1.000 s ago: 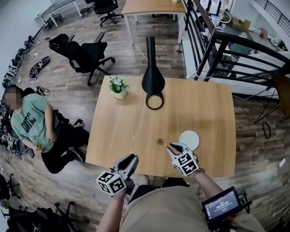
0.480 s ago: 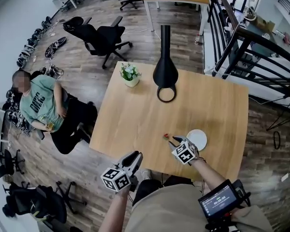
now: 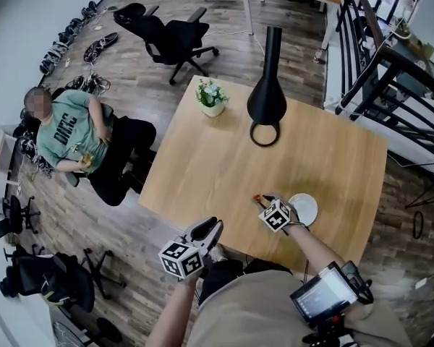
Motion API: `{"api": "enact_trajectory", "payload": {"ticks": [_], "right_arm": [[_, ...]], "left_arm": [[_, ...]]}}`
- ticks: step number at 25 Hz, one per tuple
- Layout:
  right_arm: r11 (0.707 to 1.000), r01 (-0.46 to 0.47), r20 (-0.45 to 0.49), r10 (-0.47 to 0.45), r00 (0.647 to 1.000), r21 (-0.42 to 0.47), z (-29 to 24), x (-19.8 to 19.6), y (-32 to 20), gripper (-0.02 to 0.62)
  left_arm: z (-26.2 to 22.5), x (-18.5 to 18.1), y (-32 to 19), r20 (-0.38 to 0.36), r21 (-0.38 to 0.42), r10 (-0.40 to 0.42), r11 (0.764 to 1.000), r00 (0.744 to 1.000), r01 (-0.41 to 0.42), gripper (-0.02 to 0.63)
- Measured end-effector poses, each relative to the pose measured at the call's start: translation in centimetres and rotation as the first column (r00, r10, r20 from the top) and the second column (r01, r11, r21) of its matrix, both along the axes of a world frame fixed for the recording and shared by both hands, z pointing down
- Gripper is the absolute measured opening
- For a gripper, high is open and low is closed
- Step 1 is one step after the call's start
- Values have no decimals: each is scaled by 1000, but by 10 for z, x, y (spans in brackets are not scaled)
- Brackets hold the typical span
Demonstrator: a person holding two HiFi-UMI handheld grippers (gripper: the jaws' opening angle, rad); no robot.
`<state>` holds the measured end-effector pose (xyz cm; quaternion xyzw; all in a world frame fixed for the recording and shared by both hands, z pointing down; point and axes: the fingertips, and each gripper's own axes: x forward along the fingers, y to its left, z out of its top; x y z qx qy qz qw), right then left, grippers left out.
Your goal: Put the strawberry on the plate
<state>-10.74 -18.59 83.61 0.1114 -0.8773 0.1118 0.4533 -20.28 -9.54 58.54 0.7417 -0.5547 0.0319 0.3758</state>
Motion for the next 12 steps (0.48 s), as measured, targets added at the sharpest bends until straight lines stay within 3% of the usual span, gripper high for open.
{"api": "enact_trajectory", "payload": {"ticks": [4,12], "right_arm": [[998,34,-24,-35,999,-45,23,-7,3,158],[997,75,-94,-78,993,-28,59,-16,0,158]], "left_arm": [[-3,-2,-8,13,-5,12,1000,1000,-11,92],[-2,-4,-15,3,-27,10,1000,1000,-10,92]]}}
